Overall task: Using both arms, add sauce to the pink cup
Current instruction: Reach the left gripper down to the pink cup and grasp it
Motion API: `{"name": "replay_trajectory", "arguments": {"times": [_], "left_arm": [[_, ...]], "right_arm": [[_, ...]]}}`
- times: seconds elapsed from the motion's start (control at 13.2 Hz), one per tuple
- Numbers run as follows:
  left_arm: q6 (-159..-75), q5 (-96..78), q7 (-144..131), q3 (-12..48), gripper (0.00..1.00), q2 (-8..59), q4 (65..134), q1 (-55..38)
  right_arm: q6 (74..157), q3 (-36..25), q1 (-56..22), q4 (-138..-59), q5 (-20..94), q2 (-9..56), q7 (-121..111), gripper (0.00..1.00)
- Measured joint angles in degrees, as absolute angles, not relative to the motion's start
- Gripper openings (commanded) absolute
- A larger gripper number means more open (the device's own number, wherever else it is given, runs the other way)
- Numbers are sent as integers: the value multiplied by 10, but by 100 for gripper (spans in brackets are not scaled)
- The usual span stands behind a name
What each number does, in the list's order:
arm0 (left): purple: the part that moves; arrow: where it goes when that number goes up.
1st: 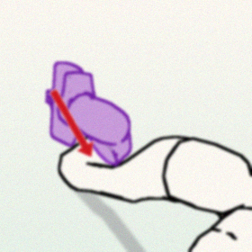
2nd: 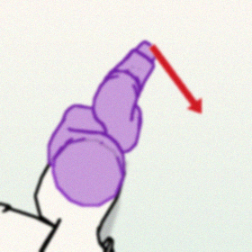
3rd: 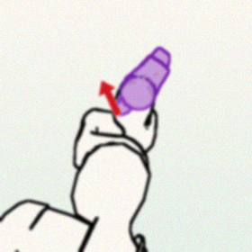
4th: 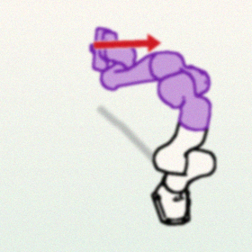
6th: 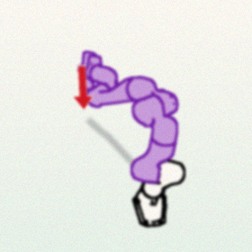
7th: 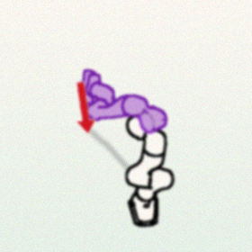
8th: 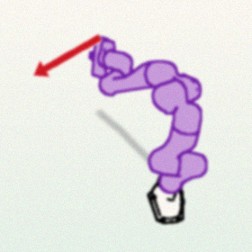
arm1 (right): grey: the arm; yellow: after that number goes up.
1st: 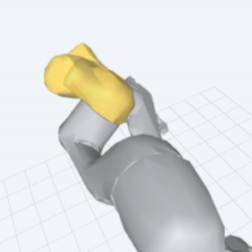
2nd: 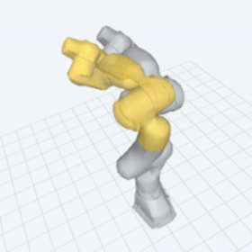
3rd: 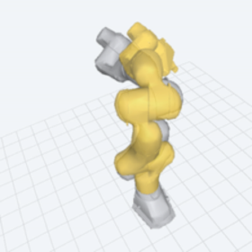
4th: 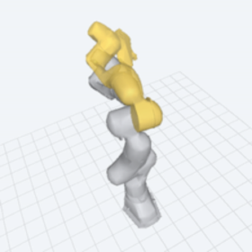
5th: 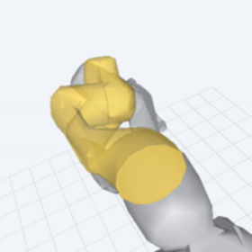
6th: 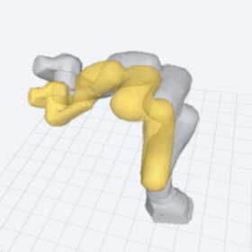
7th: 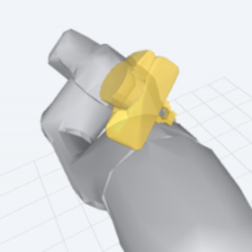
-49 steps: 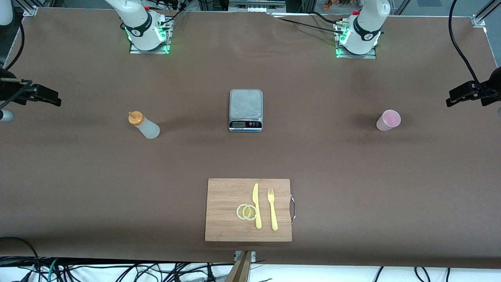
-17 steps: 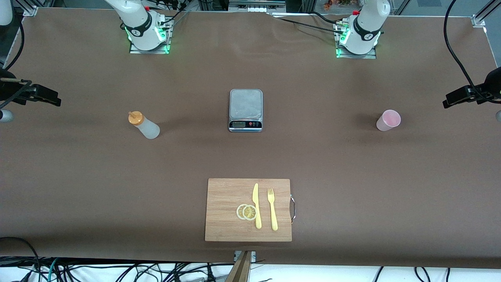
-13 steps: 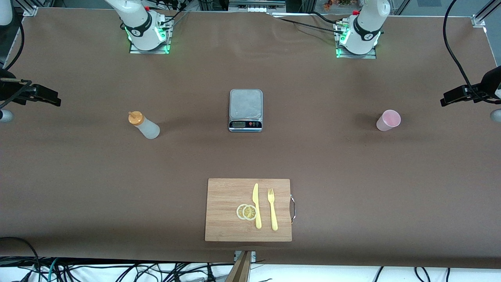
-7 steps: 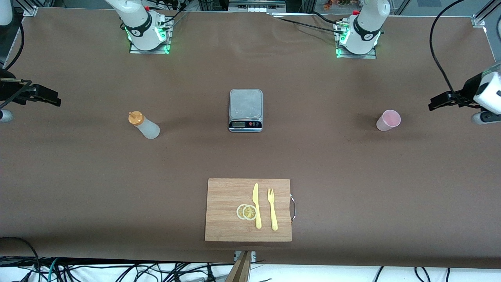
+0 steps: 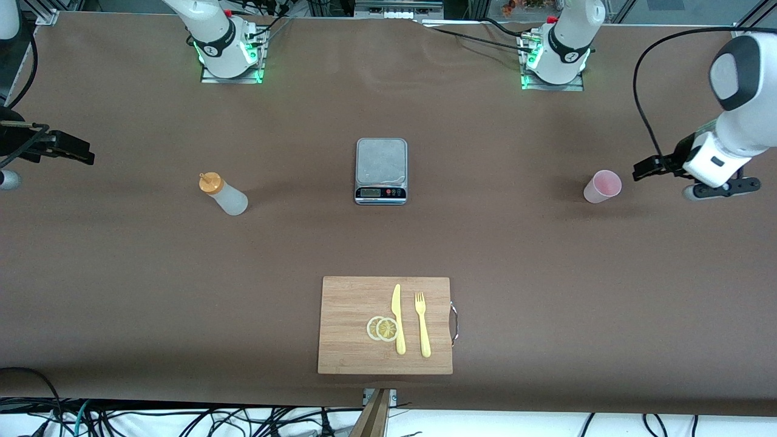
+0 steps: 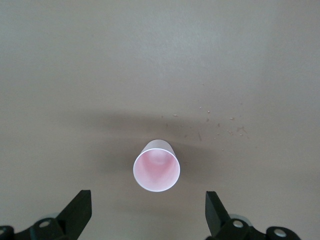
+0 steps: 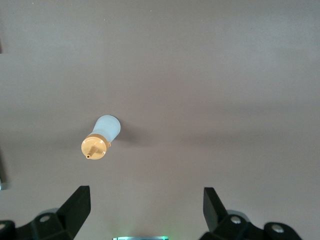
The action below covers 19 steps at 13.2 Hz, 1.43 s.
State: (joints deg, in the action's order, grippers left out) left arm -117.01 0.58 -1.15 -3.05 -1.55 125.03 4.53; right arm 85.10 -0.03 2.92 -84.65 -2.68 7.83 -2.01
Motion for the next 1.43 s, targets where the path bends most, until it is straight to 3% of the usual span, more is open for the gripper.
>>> {"name": "replay_trajectory", "arguments": {"times": [0.15,0.38,1.06,1.21,1.43], "left_arm": [[-1220,6,-21,-11,100,-4,1296,44],[-1245,6,-50,23,100,24,1310,42],[-1381,6,-53,25,99,66,1390,43],[-1396,6,-53,25,94,67,1403,43],[-1423,6,-53,25,71,74,1416,43]], "right_arm": [[851,0,29,-846,-27,78,-20,100],[851,0,29,-846,-27,78,-20,100],[851,0,29,-846,-27,78,-20,100],[851,0,29,-846,-27,78,-20,100],[851,0,29,-846,-27,78,-20,100]]}}
